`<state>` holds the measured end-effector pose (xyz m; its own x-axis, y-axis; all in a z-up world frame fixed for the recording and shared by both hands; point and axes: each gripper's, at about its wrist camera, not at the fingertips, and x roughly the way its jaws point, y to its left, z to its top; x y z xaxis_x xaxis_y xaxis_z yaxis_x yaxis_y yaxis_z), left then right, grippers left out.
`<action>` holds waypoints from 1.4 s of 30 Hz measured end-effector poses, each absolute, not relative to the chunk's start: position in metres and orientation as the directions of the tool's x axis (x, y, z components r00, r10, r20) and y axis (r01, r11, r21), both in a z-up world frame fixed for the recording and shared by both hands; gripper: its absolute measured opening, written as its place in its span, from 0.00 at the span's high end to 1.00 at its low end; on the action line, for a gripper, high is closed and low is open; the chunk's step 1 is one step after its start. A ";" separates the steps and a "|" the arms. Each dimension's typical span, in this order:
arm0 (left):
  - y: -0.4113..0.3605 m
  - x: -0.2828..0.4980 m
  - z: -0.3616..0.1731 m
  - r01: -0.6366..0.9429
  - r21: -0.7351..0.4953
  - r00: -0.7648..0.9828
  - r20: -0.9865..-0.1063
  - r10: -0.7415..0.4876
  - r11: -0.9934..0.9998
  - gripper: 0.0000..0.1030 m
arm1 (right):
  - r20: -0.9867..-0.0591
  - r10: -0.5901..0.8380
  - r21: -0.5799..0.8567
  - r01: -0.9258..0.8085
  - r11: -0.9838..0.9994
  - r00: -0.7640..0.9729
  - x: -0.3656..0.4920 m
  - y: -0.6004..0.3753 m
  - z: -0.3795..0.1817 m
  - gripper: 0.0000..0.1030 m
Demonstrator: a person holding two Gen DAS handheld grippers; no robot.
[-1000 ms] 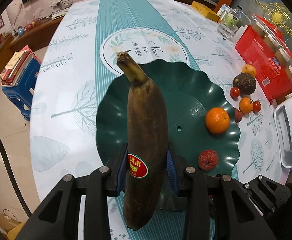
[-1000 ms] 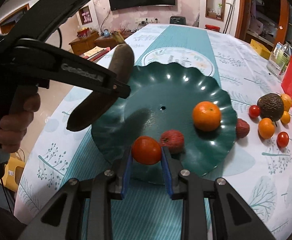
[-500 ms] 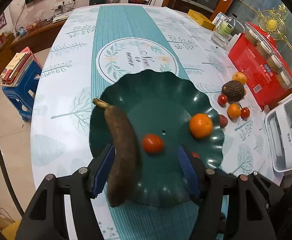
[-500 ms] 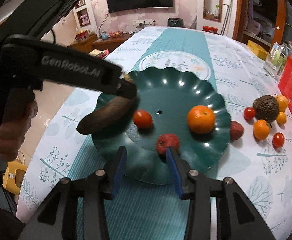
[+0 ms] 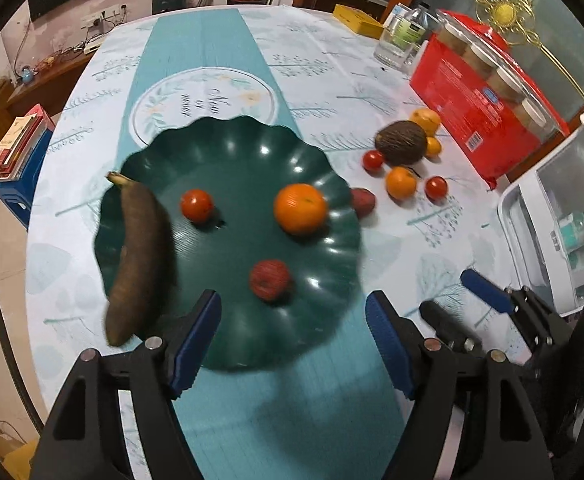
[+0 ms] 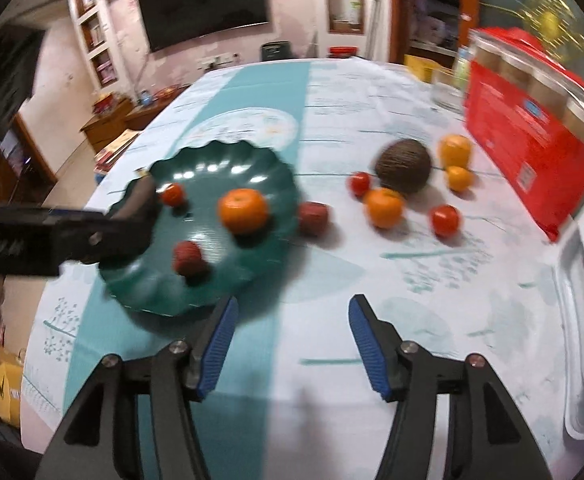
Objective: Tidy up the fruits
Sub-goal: 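Set the banana on the plate rim with the left tool while the right tool releases the tomato, then grasp another tangerine with the left tool while the right tool grasps a red tomato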
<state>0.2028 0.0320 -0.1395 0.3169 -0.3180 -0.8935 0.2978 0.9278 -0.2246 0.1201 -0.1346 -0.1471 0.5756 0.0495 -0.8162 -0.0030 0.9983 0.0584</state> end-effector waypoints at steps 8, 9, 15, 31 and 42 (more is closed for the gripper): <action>-0.016 0.190 -0.143 0.262 -0.206 0.318 -0.904 -0.286 0.943 0.28 | -0.831 0.060 0.110 0.056 0.992 0.553 0.114 -0.202 -0.154 0.40; -0.023 0.190 -0.143 0.251 -0.210 0.323 -0.902 -0.287 0.945 0.27 | -0.833 0.064 0.116 0.060 0.991 0.550 0.115 -0.208 -0.155 0.40; -0.058 0.200 -0.145 0.210 -0.206 0.347 -0.898 -0.269 0.956 0.27 | -0.837 0.108 0.151 0.037 0.988 0.537 0.124 -0.243 -0.160 0.39; -0.125 0.281 -0.170 0.135 -0.207 0.366 -0.898 -0.243 0.969 0.27 | -0.833 0.110 0.158 0.043 0.986 0.542 0.183 -0.294 -0.191 0.39; -0.149 0.303 -0.191 0.147 -0.198 0.318 -0.918 -0.236 0.969 0.30 | -0.792 0.092 0.059 -0.075 0.995 0.604 0.211 -0.277 -0.192 0.39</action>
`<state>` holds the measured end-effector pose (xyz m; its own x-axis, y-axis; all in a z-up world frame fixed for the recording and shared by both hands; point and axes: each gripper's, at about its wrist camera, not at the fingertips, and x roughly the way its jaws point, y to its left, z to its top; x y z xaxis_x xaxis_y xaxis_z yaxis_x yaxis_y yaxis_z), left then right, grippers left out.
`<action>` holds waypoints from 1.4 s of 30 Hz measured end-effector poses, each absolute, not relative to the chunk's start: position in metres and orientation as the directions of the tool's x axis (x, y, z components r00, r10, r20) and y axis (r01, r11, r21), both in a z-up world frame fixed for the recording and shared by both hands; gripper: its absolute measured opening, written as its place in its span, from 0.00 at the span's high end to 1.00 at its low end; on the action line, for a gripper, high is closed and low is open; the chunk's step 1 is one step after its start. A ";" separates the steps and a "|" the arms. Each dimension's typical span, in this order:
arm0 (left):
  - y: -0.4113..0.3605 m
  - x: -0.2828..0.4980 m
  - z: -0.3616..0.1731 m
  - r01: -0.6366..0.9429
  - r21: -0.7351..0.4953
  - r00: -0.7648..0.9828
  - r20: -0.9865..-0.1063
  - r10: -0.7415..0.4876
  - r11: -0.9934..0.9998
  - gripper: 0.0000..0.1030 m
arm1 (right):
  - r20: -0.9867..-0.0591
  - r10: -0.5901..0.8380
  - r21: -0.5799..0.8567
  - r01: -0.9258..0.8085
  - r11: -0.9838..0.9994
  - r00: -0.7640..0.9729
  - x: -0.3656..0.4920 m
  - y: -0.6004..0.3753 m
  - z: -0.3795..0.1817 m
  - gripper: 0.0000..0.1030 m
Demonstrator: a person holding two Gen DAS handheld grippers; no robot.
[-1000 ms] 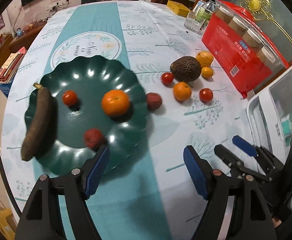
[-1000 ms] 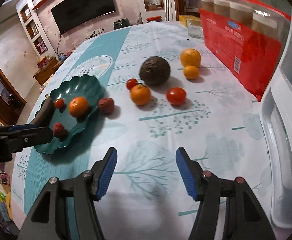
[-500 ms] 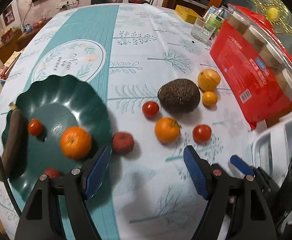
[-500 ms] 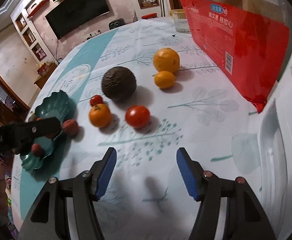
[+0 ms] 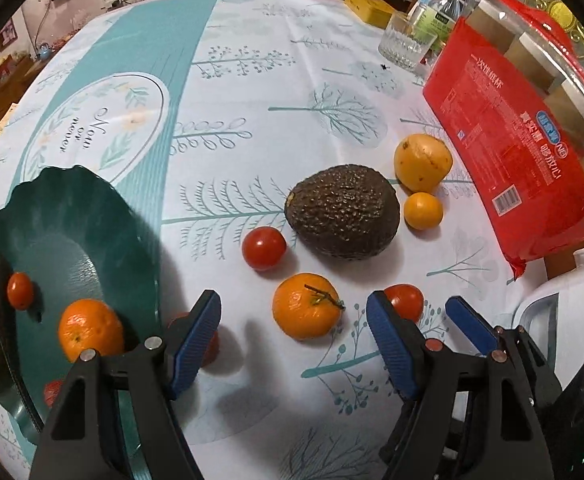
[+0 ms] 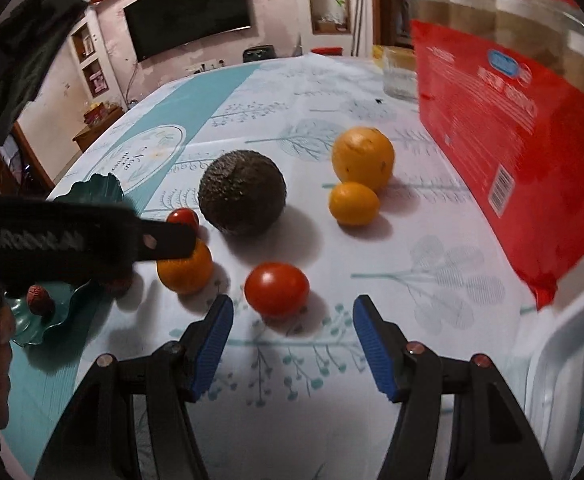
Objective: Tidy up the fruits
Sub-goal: 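Grasp another tangerine with the left tool while the right tool grasps a red tomato, then place the tangerine on the plate with the left tool while the right tool places the tomato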
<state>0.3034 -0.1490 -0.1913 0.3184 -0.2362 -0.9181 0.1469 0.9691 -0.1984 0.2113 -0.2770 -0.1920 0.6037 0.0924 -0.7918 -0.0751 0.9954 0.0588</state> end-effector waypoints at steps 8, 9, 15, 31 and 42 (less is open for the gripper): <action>-0.155 0.311 -0.204 0.161 -0.205 0.278 -0.929 -0.244 0.965 0.45 | -0.783 0.048 -0.043 -0.131 0.991 0.621 0.218 -0.263 -0.196 0.42; -0.156 0.312 -0.206 0.161 -0.210 0.271 -0.930 -0.248 0.964 0.47 | -0.783 0.049 -0.042 -0.132 0.990 0.619 0.220 -0.263 -0.196 0.45; -0.159 0.316 -0.215 0.149 -0.231 0.229 -0.938 -0.261 0.961 0.62 | -0.802 0.052 -0.036 -0.134 0.990 0.595 0.225 -0.260 -0.202 0.63; -0.139 0.305 -0.181 0.146 -0.264 0.275 -0.915 -0.295 0.954 0.63 | -0.817 0.046 -0.047 -0.147 0.988 0.574 0.219 -0.250 -0.189 0.63; -0.076 0.279 -0.127 0.099 -0.284 0.397 -0.867 -0.300 0.954 0.63 | -0.768 0.093 -0.056 -0.211 0.976 0.633 0.196 -0.205 -0.148 0.63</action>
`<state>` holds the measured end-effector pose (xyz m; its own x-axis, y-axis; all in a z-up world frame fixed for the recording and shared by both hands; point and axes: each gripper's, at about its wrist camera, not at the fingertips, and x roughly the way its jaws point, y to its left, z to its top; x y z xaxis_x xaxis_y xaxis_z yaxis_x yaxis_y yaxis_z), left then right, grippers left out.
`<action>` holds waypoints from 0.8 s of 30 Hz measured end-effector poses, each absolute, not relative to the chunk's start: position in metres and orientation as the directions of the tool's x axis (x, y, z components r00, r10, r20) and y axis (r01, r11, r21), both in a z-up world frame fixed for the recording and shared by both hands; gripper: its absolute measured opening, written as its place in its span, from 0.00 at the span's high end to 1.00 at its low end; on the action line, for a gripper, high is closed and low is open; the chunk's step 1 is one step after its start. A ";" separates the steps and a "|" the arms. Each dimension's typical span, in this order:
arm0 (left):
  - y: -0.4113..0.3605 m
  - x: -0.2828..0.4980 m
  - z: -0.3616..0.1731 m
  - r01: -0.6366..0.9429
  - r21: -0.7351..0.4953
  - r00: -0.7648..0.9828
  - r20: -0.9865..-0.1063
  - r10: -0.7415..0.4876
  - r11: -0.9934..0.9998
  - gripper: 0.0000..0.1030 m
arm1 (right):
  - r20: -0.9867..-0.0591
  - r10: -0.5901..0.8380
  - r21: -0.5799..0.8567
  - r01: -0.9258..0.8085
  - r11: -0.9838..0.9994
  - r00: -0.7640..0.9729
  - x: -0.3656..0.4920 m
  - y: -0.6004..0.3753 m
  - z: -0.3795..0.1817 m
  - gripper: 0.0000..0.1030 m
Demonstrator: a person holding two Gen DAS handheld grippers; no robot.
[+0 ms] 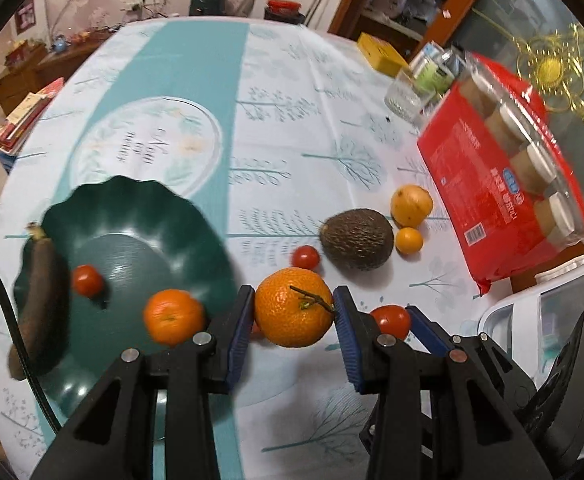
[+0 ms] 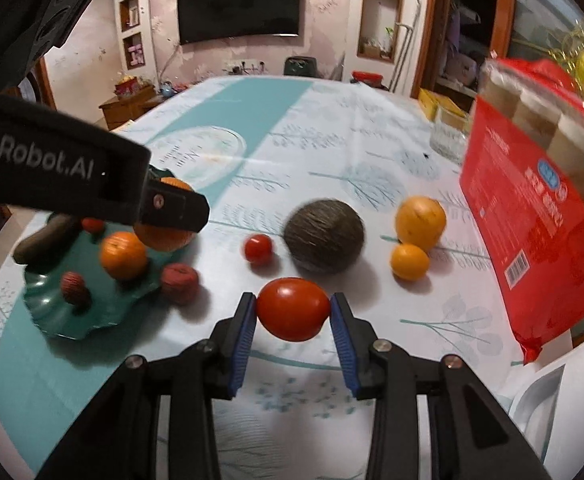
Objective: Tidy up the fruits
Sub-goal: 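Place the tangerine on the plate with the left tool while the right tool places the tomato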
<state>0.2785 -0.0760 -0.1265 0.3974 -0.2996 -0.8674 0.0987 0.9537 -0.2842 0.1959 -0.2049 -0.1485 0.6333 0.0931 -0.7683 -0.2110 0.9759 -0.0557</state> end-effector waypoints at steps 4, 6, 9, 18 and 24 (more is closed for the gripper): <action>-0.048 0.266 -0.117 0.082 -0.284 0.420 -0.859 -0.292 0.955 0.63 | -0.755 0.115 -0.052 -0.234 0.971 0.645 0.187 -0.179 -0.139 0.63; -0.031 0.260 -0.114 0.074 -0.283 0.428 -0.857 -0.286 0.956 0.63 | -0.751 0.127 -0.045 -0.242 0.969 0.648 0.185 -0.168 -0.135 0.63; -0.008 0.251 -0.112 0.064 -0.286 0.435 -0.854 -0.284 0.956 0.63 | -0.747 0.141 -0.039 -0.254 0.966 0.650 0.180 -0.147 -0.132 0.63; 0.056 0.232 -0.121 0.063 -0.269 0.421 -0.866 -0.270 0.961 0.63 | -0.747 0.147 -0.028 -0.251 0.967 0.649 0.166 -0.088 -0.130 0.63; 0.092 0.230 -0.136 0.075 -0.260 0.391 -0.880 -0.268 0.963 0.63 | -0.761 0.138 -0.014 -0.228 0.973 0.634 0.157 -0.055 -0.140 0.63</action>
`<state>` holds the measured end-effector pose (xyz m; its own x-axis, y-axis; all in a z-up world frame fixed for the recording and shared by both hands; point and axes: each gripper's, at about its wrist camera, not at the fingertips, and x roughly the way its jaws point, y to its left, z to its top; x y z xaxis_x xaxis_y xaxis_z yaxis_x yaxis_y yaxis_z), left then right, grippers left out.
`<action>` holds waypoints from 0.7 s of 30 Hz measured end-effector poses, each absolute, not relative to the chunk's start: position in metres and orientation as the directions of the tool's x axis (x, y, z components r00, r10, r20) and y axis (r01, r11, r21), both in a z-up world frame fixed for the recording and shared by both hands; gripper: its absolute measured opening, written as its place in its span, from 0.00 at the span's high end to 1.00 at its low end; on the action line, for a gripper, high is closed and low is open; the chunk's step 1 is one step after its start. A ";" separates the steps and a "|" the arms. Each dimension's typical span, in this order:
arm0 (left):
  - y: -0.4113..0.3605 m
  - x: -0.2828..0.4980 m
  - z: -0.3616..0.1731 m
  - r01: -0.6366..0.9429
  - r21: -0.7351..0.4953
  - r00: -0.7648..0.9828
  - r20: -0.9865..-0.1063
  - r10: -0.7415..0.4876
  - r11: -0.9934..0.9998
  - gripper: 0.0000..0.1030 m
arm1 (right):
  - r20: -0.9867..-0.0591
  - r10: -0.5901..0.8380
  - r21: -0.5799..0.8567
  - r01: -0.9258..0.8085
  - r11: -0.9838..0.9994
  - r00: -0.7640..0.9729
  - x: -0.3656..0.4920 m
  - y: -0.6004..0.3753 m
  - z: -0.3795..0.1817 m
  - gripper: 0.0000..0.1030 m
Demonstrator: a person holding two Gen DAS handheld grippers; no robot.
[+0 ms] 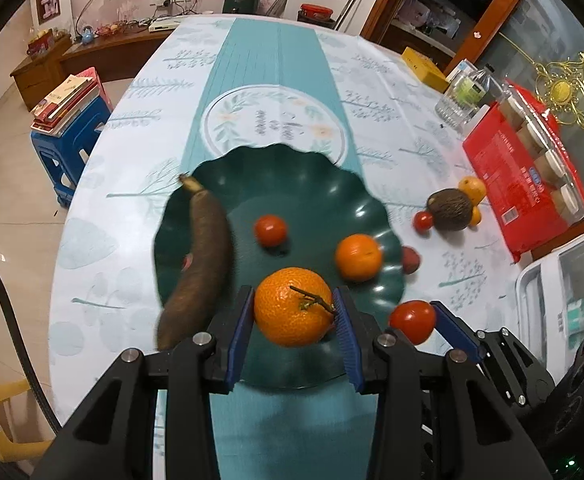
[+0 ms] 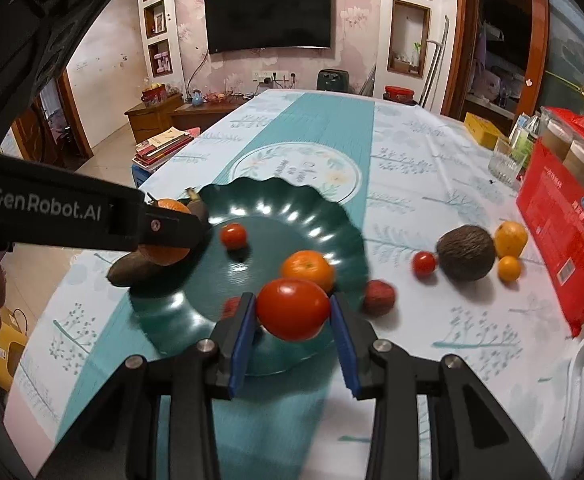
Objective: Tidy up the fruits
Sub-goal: 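Place the tangerine on the plate with the left tool while the right tool places the tomato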
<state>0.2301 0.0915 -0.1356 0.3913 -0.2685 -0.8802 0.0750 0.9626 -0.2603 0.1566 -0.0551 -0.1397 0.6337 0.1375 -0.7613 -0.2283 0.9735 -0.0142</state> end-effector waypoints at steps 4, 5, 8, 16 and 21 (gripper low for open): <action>0.107 0.232 -0.147 0.082 -0.261 0.365 -0.890 -0.272 0.962 0.63 | -0.773 0.120 -0.013 -0.205 0.979 0.624 0.152 -0.041 -0.147 0.63; 0.110 0.232 -0.150 0.087 -0.260 0.360 -0.892 -0.274 0.962 0.63 | -0.775 0.116 -0.014 -0.199 0.980 0.622 0.151 -0.039 -0.149 0.63; 0.113 0.230 -0.155 0.099 -0.266 0.348 -0.894 -0.284 0.959 0.62 | -0.779 0.101 -0.016 -0.181 0.983 0.619 0.149 -0.033 -0.153 0.63; 0.113 0.223 -0.144 0.138 -0.295 0.375 -0.868 -0.325 0.946 0.41 | -0.774 0.082 0.012 -0.114 0.993 0.628 0.145 -0.033 -0.153 0.58; 0.110 0.218 -0.138 0.147 -0.286 0.382 -0.867 -0.321 0.947 0.30 | -0.777 0.065 0.006 -0.097 0.995 0.626 0.138 -0.038 -0.149 0.53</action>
